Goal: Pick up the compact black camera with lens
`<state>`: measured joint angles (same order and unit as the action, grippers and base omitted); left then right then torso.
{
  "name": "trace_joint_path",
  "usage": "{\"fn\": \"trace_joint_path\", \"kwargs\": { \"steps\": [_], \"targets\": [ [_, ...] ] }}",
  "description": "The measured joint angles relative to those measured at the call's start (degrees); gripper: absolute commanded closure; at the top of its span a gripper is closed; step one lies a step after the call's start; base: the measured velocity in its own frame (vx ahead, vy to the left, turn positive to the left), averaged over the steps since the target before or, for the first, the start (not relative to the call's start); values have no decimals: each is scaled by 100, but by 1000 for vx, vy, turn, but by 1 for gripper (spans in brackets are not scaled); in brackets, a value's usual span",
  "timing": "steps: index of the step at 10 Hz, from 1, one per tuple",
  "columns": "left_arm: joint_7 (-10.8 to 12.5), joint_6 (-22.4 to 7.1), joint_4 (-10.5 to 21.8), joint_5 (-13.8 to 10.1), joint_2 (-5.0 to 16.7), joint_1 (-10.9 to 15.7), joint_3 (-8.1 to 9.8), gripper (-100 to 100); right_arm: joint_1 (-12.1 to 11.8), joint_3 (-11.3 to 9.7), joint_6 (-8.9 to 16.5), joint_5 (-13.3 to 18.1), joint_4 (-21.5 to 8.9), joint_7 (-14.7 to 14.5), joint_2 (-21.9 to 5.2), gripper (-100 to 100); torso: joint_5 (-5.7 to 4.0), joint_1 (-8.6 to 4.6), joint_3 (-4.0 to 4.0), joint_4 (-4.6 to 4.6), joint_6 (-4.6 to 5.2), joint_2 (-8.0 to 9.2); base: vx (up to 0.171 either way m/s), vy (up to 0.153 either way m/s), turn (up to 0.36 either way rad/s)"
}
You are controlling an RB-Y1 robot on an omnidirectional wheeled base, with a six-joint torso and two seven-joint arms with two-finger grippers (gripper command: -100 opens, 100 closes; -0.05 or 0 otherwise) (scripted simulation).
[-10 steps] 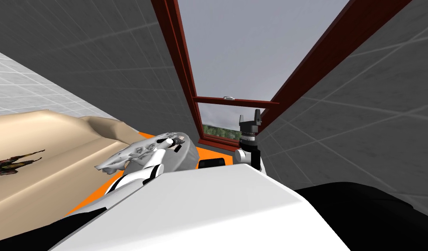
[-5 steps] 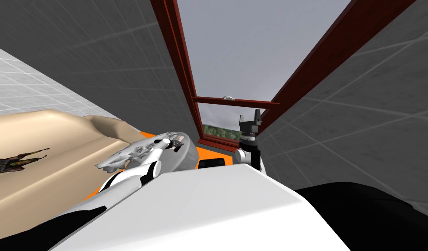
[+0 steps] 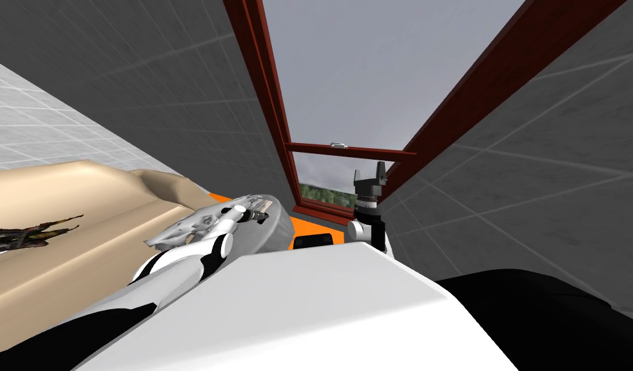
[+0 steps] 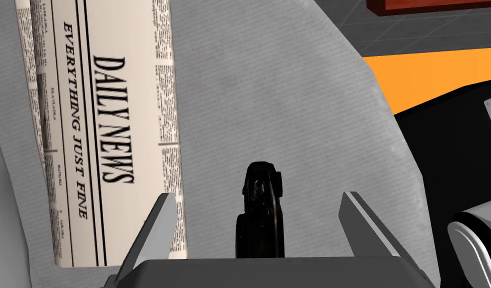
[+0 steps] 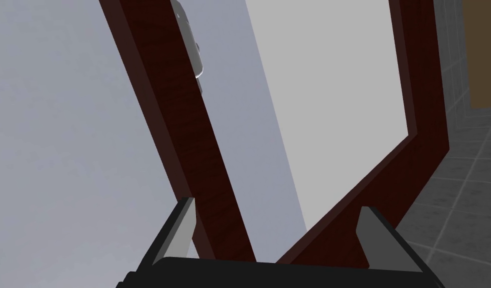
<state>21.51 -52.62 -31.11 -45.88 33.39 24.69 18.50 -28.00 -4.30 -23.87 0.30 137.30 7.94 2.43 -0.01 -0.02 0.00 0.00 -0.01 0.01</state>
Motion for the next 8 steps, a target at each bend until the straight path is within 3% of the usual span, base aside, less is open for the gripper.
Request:
{"fn": "trace_joint_path", "kwargs": {
  "steps": [3, 4, 5, 8],
  "targets": [
    [68, -332, 283, -85, 203, 58, 31, -100, 0, 0, 0, 0, 0, 0, 0, 0, 1, 2, 0, 0, 1, 0, 1, -4, 15],
    [66, -346, 295, -89, 209, 59, 33, 0, 0, 0, 0, 0, 0, 0, 0, 0, 1, 3, 0, 0, 2, 0, 0, 0, 0],
    [66, -344, 293, -88, 208, 59, 32, -100, 0, 0, 0, 0, 0, 0, 0, 0, 1, 3, 0, 0, 2, 0, -78, 83, -316],
    [456, -129, 387, 93, 98, 131, 31, -100, 1, 1, 0, 0, -1, 0, -1, 0, 9, 38, 17, 7, 3, 29, -92, 102, -178]
  ]
}}
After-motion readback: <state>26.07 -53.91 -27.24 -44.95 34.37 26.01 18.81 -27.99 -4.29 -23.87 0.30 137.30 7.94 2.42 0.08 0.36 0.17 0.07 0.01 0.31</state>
